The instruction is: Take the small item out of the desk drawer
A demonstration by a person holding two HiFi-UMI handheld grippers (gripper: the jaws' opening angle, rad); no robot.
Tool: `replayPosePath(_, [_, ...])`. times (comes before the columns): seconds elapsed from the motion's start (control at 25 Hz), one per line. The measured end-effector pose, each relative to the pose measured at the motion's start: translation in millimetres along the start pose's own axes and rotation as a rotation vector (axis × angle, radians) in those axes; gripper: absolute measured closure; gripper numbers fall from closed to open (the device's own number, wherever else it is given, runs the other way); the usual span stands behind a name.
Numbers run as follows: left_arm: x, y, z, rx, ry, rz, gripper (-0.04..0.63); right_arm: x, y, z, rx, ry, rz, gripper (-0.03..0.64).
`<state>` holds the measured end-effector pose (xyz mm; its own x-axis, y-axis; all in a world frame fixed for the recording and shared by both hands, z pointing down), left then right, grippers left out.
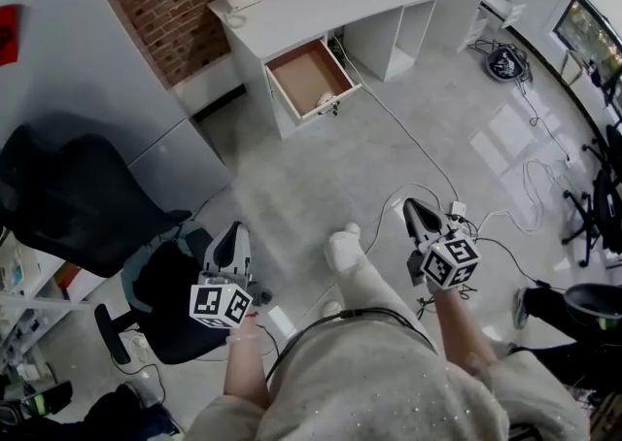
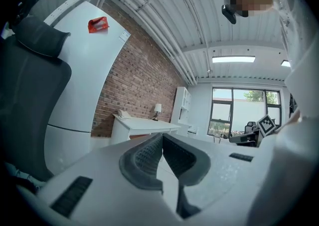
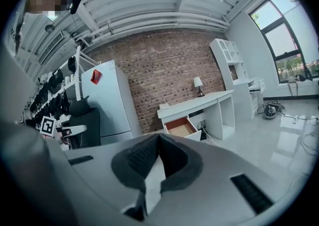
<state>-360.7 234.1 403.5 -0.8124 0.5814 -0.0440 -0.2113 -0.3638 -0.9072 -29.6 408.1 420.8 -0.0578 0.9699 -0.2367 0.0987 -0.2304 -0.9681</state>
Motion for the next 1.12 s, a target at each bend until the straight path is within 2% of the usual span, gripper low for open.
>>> replayPosePath(0.16, [-24.3, 11.3, 10.5, -0.013, 0.005, -0.015, 0.589, -33.9, 3.8, -15.1, -0.003, 0.013, 0.004, 0.611])
replayPosePath(0.36, [-65.9, 17.9, 29.9, -0.029, 0.014, 0.009, 0.590, -88.1, 15.7, -33.2, -0.011, 0.043, -0.011, 0.611])
replayPosePath(0.64, [-150.1, 36.8, 50.8, -0.021, 0.017, 0.006, 0.589, -170.6, 30.7, -64.5, 0.027, 0.113, 0.048, 0.611])
replayPosePath(1.12, [-286.9, 34.4, 62.6, 0.008, -0.025, 0.064, 0.589, -259.7, 28.8, -132.8, 0.032, 0.145, 0.136, 0.604])
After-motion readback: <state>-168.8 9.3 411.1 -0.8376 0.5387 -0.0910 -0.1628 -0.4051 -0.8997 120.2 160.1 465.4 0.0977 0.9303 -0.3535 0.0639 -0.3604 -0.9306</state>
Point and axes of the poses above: the fingertips, and each gripper's own axes: x backward along the fingers, z to its left, y out of its top, the point moved 3 cm from there along x, backward along the fingers, and after that the axes turned 11 degrees about x, right-handed, at the moved point
